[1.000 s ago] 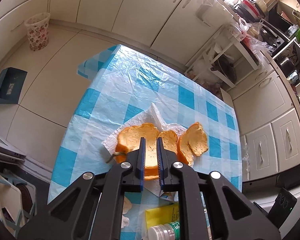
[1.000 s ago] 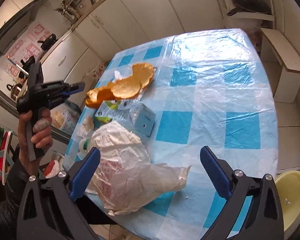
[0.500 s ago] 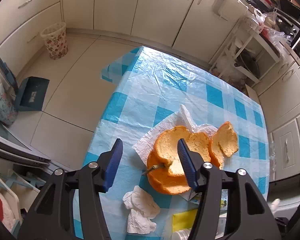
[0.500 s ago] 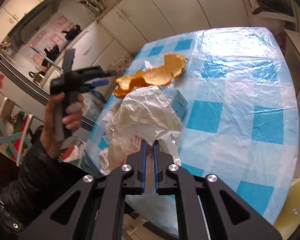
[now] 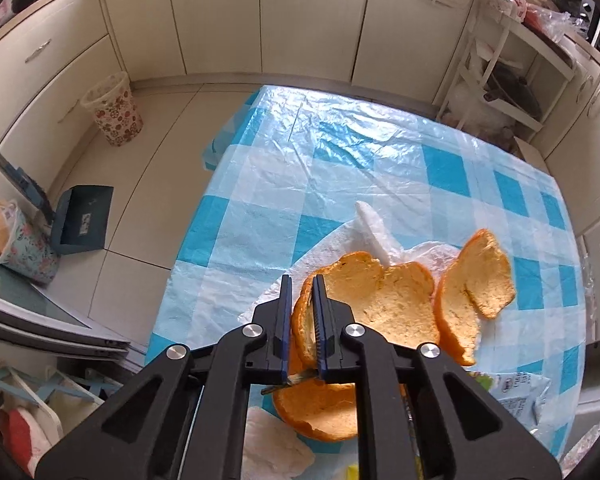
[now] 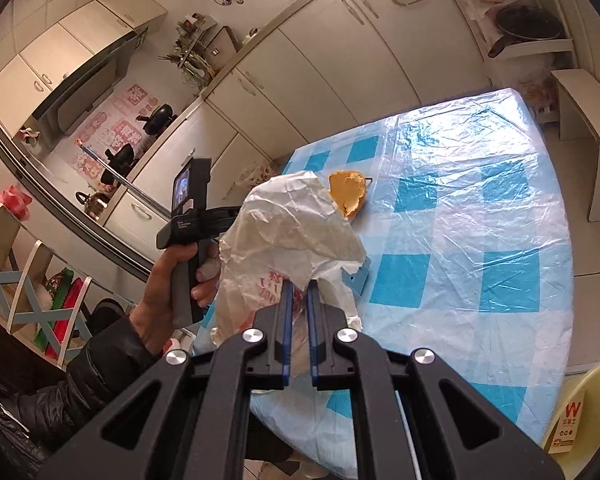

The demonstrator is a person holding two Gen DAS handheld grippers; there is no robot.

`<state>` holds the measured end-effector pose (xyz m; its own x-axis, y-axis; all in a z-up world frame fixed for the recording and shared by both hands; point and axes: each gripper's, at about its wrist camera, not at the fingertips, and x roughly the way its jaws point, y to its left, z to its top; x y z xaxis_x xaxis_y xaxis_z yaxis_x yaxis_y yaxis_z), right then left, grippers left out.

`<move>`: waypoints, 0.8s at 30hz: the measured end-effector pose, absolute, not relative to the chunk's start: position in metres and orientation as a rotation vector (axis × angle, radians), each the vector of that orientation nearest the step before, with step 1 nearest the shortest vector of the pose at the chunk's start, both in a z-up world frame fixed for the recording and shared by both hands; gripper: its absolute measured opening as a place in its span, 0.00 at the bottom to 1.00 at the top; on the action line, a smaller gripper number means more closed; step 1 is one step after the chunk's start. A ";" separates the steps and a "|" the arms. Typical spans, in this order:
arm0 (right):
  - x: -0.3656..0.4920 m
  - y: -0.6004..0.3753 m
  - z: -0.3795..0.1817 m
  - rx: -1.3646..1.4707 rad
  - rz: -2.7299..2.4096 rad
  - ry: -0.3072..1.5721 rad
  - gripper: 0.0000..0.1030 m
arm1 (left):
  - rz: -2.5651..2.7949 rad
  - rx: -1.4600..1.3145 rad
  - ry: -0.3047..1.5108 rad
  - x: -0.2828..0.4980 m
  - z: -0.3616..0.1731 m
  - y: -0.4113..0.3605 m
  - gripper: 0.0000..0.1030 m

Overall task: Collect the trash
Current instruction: 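Carry the peel and plastic bag to the yellow bucket and release both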

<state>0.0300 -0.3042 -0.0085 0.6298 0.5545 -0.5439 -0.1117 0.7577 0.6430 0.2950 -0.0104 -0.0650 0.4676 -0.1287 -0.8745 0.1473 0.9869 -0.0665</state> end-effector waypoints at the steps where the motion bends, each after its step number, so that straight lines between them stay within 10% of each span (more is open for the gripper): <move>1: 0.029 -0.307 -0.008 0.613 0.404 0.794 0.07 | -0.188 0.000 1.057 0.291 -0.057 -0.010 0.07; 24: -0.105 -0.385 0.045 0.465 -0.168 0.534 0.10 | -0.663 -0.171 0.861 0.142 0.051 -0.080 0.08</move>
<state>-0.1053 -0.3854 0.0447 0.8502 -0.0350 -0.5253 0.2724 0.8831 0.3820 0.1418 -0.0798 0.0510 0.4666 -0.6037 -0.6463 0.4705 0.7882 -0.3966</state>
